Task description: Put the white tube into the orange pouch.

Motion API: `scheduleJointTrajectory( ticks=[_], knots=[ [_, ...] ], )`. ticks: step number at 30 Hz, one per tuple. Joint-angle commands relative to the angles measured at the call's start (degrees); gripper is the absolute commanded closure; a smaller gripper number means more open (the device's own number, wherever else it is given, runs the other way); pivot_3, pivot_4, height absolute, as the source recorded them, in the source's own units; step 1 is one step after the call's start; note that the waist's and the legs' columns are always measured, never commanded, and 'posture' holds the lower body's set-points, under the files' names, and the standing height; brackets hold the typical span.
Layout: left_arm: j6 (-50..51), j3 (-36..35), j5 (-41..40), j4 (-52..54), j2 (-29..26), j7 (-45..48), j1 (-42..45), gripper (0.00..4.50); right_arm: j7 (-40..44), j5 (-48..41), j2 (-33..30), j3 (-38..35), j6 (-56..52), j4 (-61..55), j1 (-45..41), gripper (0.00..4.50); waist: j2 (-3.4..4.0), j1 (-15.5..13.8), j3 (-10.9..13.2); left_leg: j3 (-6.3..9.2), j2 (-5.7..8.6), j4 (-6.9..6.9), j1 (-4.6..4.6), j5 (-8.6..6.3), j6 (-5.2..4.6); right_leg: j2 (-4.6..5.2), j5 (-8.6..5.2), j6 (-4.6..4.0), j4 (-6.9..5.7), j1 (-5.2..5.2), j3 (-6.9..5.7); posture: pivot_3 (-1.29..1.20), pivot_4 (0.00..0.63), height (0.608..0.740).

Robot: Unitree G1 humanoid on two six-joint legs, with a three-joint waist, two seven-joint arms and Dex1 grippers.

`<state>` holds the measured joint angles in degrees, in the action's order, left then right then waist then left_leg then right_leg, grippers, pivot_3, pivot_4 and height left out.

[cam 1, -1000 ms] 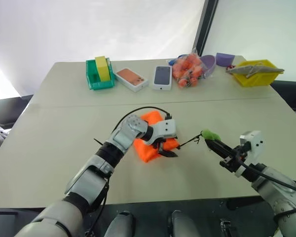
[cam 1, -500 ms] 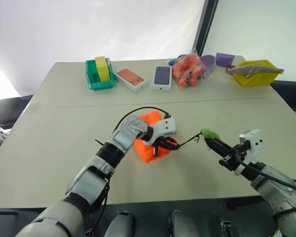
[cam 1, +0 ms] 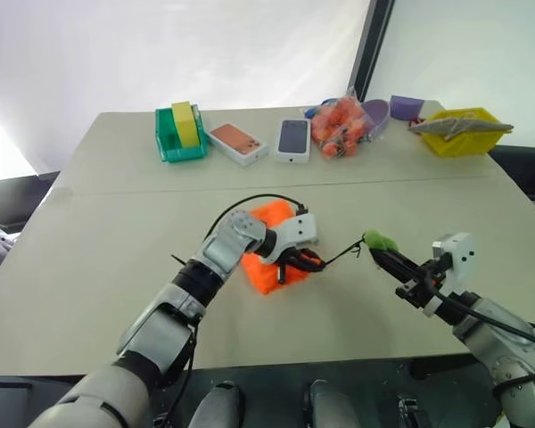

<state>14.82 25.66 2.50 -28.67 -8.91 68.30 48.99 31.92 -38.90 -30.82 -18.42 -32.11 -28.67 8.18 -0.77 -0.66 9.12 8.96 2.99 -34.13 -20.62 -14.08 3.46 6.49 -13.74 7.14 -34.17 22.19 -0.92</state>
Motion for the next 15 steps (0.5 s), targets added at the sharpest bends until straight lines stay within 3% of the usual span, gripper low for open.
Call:
scheduleJointTrajectory(
  ticks=[1, 3, 15],
  knots=[
    [1.36, -1.1, -1.67, 2.64, 0.29, 0.11, -0.3, 1.84, 0.21, -0.06, 0.0, -0.17, 1.29, -1.85, -0.15, 4.5, 0.0, 0.0, 0.0, 0.0, 0.0, 0.0, 0.0, 0.0, 0.0, 0.0, 0.0, 0.0, 0.0, 0.0, 0.0, 0.0, 0.15, 0.74],
    [2.95, -1.2, -2.6, 3.42, 0.41, 0.59, -0.48, 0.87, 0.27, -0.06, 0.0, -0.22, 1.31, -1.86, -0.07, 4.5, 0.0, 0.04, 0.0, 0.0, 0.0, 0.0, 0.01, 0.0, 0.0, 0.0, 0.0, 0.0, 0.0, -0.01, 0.0, 0.0, 0.15, 0.74],
    [10.8, -1.8, -5.18, 4.77, 1.44, -0.95, -0.71, 0.87, 0.64, 0.17, -0.12, -0.57, 1.6, -1.87, 0.64, 4.5, 0.01, 0.03, 0.0, 0.0, 0.0, -0.01, 0.03, 0.0, 0.0, 0.0, 0.0, 0.0, -0.02, -0.03, 0.0, 0.0, 0.15, 0.74]
  ],
)
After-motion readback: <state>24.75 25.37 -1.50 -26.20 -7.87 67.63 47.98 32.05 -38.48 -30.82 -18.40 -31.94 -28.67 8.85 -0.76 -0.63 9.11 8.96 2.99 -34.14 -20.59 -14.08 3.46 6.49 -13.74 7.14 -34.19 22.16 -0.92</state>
